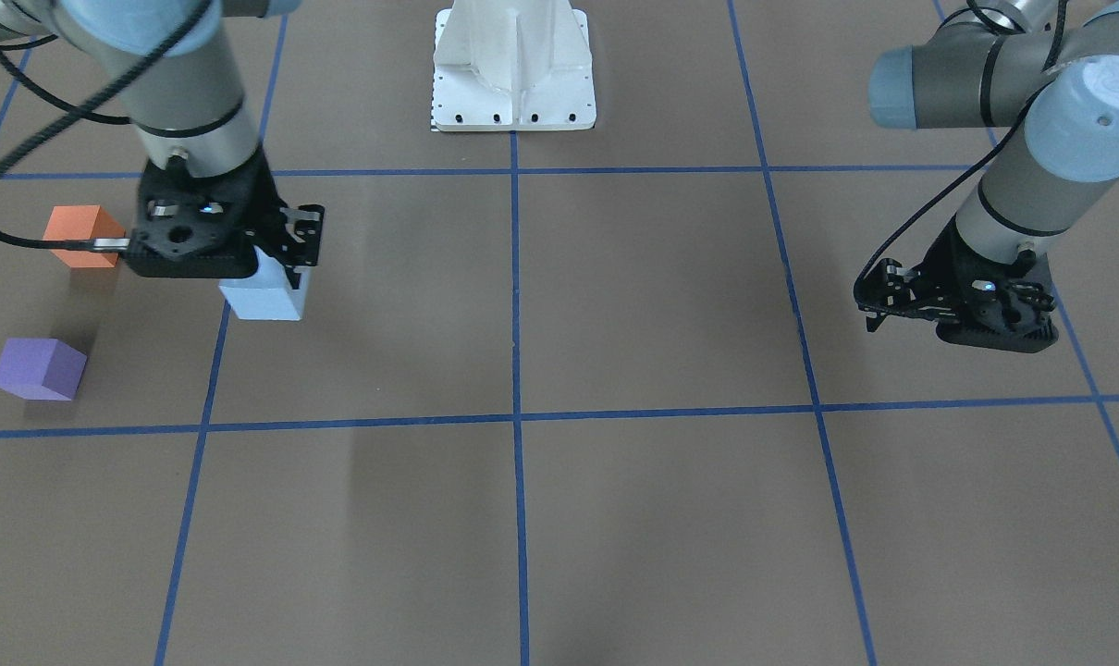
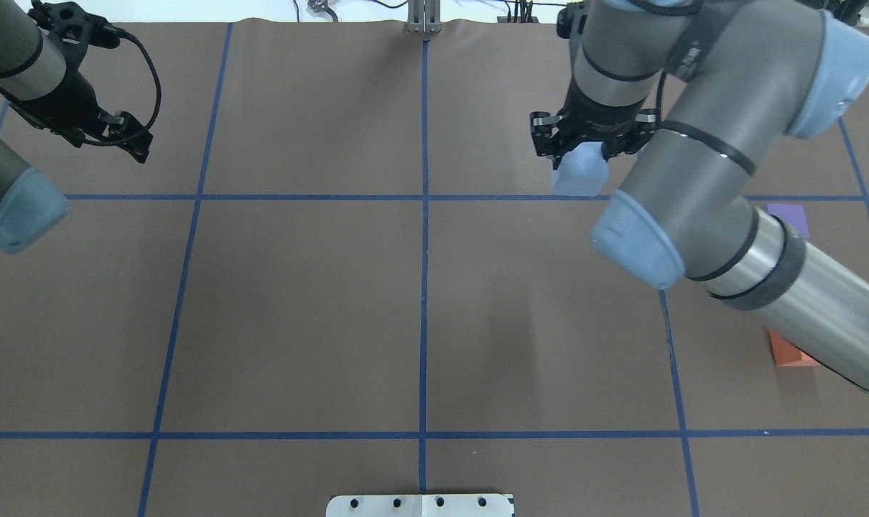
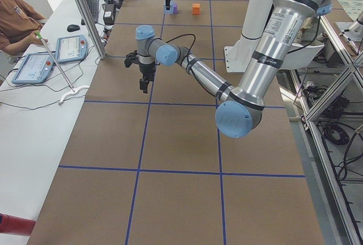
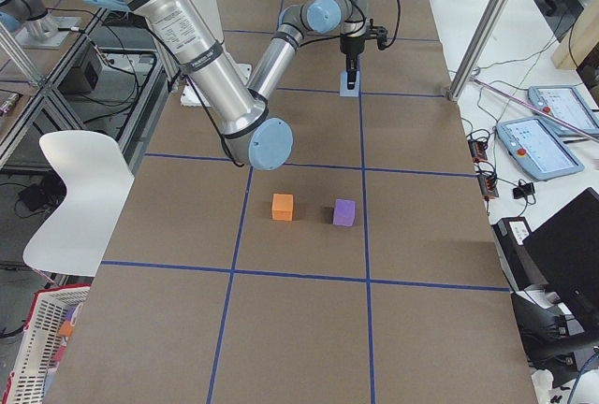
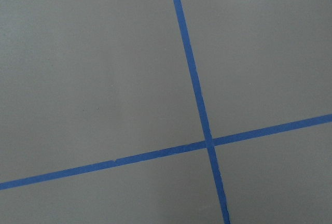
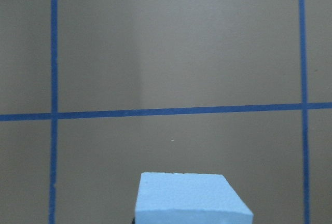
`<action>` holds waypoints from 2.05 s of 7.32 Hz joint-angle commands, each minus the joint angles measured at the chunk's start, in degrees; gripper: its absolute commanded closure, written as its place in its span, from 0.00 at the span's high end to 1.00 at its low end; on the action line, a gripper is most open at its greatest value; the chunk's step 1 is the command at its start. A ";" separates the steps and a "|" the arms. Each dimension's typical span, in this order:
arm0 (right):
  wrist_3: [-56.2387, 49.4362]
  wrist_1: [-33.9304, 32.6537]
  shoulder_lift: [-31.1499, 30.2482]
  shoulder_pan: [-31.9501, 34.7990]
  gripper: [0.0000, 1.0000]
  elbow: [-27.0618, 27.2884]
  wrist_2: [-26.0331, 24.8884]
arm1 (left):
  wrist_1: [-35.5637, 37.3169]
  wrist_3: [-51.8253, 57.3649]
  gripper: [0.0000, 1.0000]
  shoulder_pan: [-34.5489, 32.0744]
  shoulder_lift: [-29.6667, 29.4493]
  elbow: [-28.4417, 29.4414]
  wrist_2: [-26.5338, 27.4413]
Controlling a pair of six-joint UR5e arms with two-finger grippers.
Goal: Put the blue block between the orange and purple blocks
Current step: 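Carry the light blue cube with the right gripper toward the purple cube, then lower the light blue cube between the purple and orange cubes with the right gripper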
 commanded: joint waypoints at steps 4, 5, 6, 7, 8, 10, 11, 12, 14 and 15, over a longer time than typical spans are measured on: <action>-12.15 25.17 -34.01 12.33 0.00 7.44 9.23 | -0.16 -0.10 1.00 0.02 0.00 -0.45 -0.86; -15.38 29.76 -39.39 12.51 0.00 6.82 8.80 | -0.16 -0.10 1.00 0.02 0.00 -0.54 -0.86; -15.24 35.90 -40.83 12.51 0.00 3.77 9.06 | -0.07 -0.10 1.00 0.02 0.00 -0.54 -0.86; -14.89 36.48 -40.06 12.34 0.00 0.96 8.97 | -0.07 -0.18 1.00 0.02 0.00 -0.54 -0.86; -14.80 36.49 -39.36 12.34 0.00 -0.64 9.06 | -0.07 -0.18 1.00 0.02 0.09 -0.63 -0.86; -14.80 36.49 -37.96 12.25 0.00 -3.36 9.06 | -0.07 -0.18 1.00 0.02 0.18 -0.89 -0.86; -14.80 36.49 -37.60 11.99 0.00 -4.77 9.06 | -0.07 -0.18 1.00 0.02 0.27 -0.89 -0.86; -14.80 36.49 -37.16 11.12 0.00 -5.74 9.15 | -0.16 -0.18 1.00 0.02 0.27 -0.89 -0.86; -14.80 36.31 -37.15 8.75 0.00 -6.19 9.15 | -0.07 -0.10 1.00 0.02 0.36 -0.89 -0.77; -14.80 35.96 -37.07 7.78 0.00 -6.19 9.06 | -0.07 -0.10 1.00 0.02 0.44 -0.89 -0.77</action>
